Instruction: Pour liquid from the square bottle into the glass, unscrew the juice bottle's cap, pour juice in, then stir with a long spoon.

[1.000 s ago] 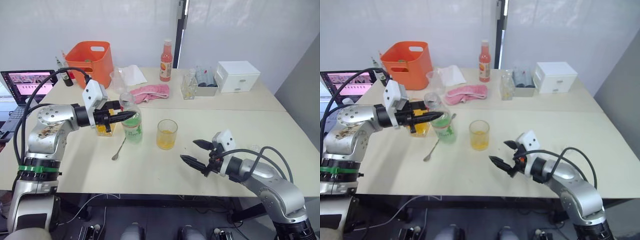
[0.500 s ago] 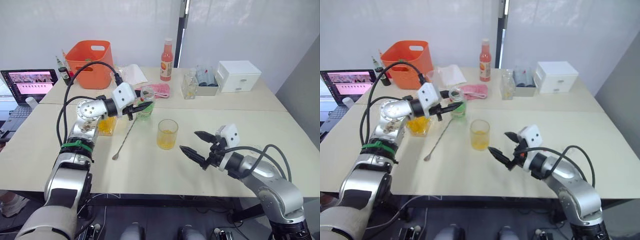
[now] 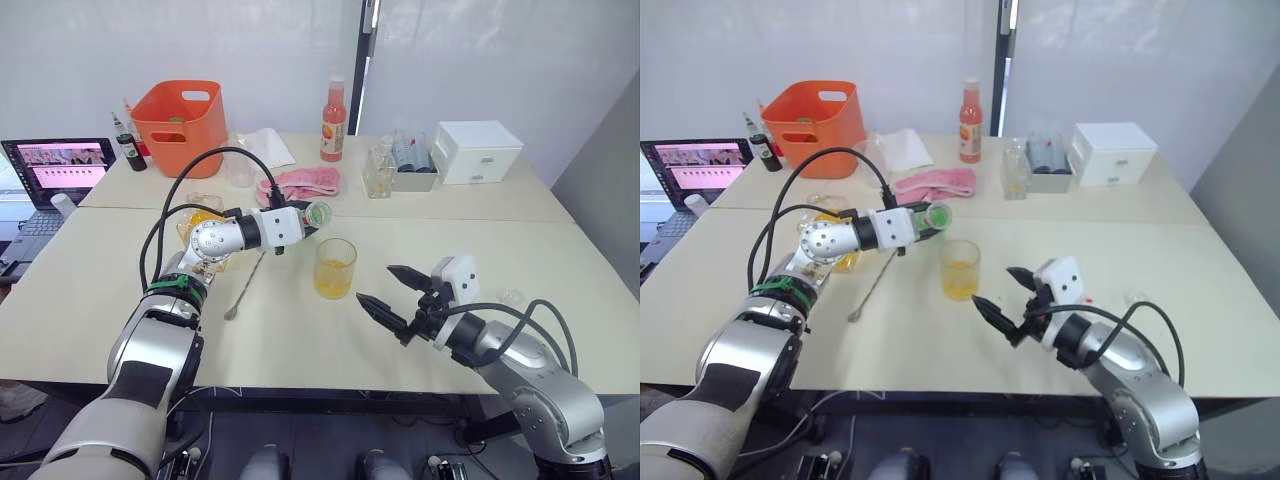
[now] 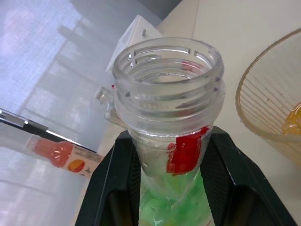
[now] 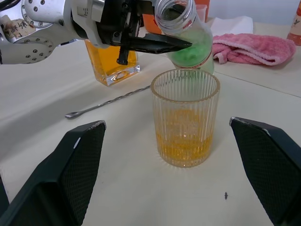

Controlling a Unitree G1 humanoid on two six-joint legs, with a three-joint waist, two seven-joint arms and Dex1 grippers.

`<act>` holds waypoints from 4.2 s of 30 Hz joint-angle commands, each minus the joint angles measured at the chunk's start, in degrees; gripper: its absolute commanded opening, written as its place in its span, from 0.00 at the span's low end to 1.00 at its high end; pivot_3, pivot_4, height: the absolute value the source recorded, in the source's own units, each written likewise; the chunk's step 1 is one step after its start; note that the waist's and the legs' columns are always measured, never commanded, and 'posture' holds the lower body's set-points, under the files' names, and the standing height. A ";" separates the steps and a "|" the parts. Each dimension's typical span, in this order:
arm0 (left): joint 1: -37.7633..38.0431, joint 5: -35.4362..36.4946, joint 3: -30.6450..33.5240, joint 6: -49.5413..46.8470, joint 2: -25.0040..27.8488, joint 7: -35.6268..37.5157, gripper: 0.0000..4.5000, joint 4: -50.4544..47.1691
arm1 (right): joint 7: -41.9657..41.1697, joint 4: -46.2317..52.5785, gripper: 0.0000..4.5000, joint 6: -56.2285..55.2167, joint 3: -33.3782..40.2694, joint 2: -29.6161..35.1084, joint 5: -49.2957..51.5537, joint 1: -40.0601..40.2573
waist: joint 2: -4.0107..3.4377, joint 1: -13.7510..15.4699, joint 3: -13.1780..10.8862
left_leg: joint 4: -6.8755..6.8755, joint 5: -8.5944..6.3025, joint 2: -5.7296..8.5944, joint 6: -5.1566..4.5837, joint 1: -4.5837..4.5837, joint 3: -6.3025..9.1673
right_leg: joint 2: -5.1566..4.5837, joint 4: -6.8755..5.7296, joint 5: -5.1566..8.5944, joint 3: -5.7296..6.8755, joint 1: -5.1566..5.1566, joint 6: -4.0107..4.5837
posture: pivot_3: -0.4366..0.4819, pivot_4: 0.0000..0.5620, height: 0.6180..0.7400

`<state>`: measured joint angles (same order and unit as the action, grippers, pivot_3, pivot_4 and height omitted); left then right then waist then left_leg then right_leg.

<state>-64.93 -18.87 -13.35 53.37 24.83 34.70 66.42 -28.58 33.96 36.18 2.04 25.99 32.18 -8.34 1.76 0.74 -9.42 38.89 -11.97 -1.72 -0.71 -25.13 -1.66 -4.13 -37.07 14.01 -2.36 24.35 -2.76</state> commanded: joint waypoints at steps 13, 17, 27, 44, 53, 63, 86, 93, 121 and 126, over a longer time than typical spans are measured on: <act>-7.34 -19.41 -10.52 5.75 2.60 -27.65 0.31 1.51 | 2.69 3.10 0.99 -1.06 -0.54 -1.06 0.02 -0.94 | 0.00 -0.04 0.00 | 0.00 0.00 0.02 0.00 0.00 0.00 | -0.02 -0.02 0.00 0.02 0.01 -0.02 | 0.48 0.27 0.79; -7.93 -22.94 -13.15 5.26 3.41 -32.45 0.31 2.16 | 3.21 3.15 0.99 -0.98 -0.53 -1.11 0.20 -1.12 | 0.00 -0.05 0.00 | 0.00 0.00 0.03 0.00 -0.01 0.00 | -0.04 -0.02 0.00 0.03 0.01 -0.02 | 0.48 0.27 0.79; -9.08 -29.21 -18.08 3.88 4.04 -42.27 0.31 2.93 | 4.08 3.65 0.99 -0.36 -0.65 -1.41 1.19 -0.98 | 0.00 -0.04 0.00 | 0.00 0.00 0.04 0.00 -0.02 -0.01 | -0.05 -0.03 0.00 0.04 0.02 -0.03 | 0.48 0.27 0.79; -10.98 -35.76 -23.78 2.04 4.57 -53.63 0.31 3.19 | 5.26 4.18 0.99 0.62 -0.41 -2.34 2.42 -1.17 | 0.00 -0.04 0.00 | 0.01 0.00 0.05 0.00 -0.03 -0.01 | -0.06 -0.05 0.00 0.05 0.03 -0.03 | 0.48 0.27 0.79; -11.51 -36.71 -24.94 1.86 4.22 -55.41 0.31 3.23 | 6.06 4.28 0.99 1.01 -0.53 -2.38 3.28 -1.13 | 0.00 -0.03 0.00 | 0.01 0.00 0.05 0.00 -0.03 -0.01 | -0.07 -0.06 0.00 0.05 0.03 -0.03 | 0.48 0.27 0.79; -12.32 -37.69 -26.31 1.14 4.21 -57.15 0.31 3.72 | 6.60 4.02 0.99 0.98 -0.65 -2.32 3.59 -1.57 | 0.00 -0.04 0.00 | 0.02 0.00 0.06 0.00 -0.03 -0.01 | -0.07 -0.07 0.00 0.05 0.03 -0.03 | 0.48 0.27 0.79; -8.96 -19.14 -15.53 4.40 2.84 -31.74 0.31 5.67 | 7.97 3.76 0.99 1.39 -0.63 -2.43 3.69 -1.16 | 0.00 -0.11 0.00 | 0.04 0.00 0.06 0.00 -0.03 -0.01 | -0.07 -0.09 0.00 0.04 0.04 -0.03 | 0.48 0.27 0.79; -7.63 1.25 -2.75 2.22 3.26 -7.32 0.31 3.42 | 7.10 2.55 0.99 1.47 -0.36 -1.94 3.59 -2.69 | 0.00 -0.19 0.00 | 0.06 0.00 0.05 0.00 -0.03 -0.01 | -0.06 -0.10 0.00 0.05 0.03 -0.02 | 0.48 0.27 0.79; 43.14 57.98 46.72 -94.49 34.95 26.45 0.31 -70.10 | -3.76 -8.64 0.99 3.79 0.53 3.19 4.57 -12.96 | -0.02 -1.55 0.01 | 0.08 0.02 -0.12 0.03 0.06 0.14 | 0.04 -0.53 0.02 0.03 0.04 0.01 | 0.48 0.27 0.79; 46.79 56.33 49.48 -93.38 35.57 24.07 0.31 -67.30 | -4.18 -8.19 0.99 4.01 0.13 3.23 4.31 -11.94 | 0.00 -0.93 0.00 | 0.09 0.05 -0.12 0.07 0.11 0.13 | 0.01 -0.33 0.05 0.05 0.01 0.07 | 0.48 0.27 0.79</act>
<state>-17.68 38.08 33.53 -41.41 59.04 59.78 -0.98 -32.47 24.15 40.14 1.57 28.80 36.18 -20.46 1.76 -0.18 -9.41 38.97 -11.92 -1.83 -0.64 -24.96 -1.55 -4.14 -37.40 14.06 -2.31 24.33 -2.70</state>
